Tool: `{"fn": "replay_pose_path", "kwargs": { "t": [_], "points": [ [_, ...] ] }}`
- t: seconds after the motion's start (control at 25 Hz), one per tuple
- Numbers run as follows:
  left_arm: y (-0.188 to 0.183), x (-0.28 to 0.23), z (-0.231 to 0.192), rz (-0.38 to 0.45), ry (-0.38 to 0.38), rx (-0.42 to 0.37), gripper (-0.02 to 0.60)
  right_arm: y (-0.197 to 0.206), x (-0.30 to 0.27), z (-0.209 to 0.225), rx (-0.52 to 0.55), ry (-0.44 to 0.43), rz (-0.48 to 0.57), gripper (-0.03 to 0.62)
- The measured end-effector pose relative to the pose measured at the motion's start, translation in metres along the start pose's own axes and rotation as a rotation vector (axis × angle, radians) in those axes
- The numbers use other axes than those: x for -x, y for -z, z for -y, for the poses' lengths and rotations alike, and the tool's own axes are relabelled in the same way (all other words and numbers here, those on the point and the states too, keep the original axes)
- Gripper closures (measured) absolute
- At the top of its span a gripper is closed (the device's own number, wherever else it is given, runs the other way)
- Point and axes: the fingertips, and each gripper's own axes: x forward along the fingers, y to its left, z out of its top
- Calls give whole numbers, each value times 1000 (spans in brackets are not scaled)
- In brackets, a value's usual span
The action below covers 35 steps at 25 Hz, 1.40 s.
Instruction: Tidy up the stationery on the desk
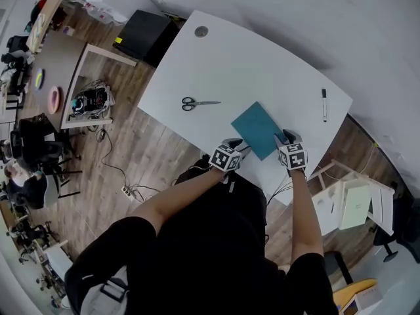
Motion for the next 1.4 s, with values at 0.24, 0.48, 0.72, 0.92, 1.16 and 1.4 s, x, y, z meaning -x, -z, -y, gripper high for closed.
{"fn": "replay_pose_path", "kwargs": {
  "t": [0.24, 0.48, 0.72, 0.92, 1.16, 1.4],
  "points": [
    [9, -14, -2, -50, -18, -7, 374, 10, -3, -7, -20, -15, -3, 433],
    [7, -16, -2, -60, -38, -15, 374, 10, -1, -6, -58, 10, 15, 433],
    [-5, -17, -13, -61, -24, -118, 374, 14, 0, -6, -107, 69, 9, 433],
    [-26, -22, -26, -71, 11, -159, 374, 19, 0, -14, -196, 100, -1, 433],
    [-58, -32, -44, -90, 58, -224, 374, 19, -4, -23, -316, 141, 14, 433],
    [-96, -45, -59, -76, 79, -334, 374, 14, -14, -50, -399, 150, 21, 433]
  ]
}}
